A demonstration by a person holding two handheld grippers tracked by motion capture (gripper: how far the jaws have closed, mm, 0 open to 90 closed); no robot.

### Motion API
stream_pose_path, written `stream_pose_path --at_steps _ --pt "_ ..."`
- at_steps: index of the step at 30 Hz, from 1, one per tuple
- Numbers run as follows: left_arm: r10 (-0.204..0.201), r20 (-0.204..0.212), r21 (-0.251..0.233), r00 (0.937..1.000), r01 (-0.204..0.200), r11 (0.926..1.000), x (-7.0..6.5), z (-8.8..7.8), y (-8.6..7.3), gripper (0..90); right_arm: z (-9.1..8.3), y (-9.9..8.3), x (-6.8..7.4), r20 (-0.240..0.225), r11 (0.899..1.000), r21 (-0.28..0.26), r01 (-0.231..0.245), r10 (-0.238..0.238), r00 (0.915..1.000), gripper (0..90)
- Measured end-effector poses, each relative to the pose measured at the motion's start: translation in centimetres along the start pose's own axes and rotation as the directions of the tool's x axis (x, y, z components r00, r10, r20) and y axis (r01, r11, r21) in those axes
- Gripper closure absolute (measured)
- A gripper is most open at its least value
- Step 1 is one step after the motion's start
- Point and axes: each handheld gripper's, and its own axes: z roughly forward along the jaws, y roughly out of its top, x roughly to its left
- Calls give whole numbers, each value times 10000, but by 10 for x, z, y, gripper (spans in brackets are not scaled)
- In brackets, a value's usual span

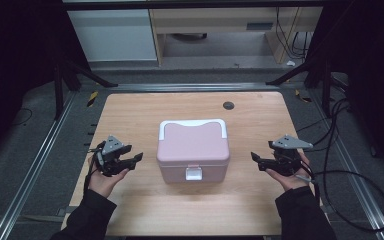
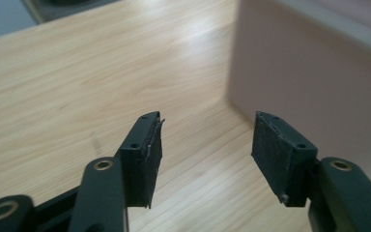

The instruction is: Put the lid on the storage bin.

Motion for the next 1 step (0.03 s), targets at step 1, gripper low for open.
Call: stream_pose_path --at_steps 1 --pt "0 0 0 10000 0 10000 0 0 0 430 2 -3 -3 164 9999 67 -85 84 9998 200"
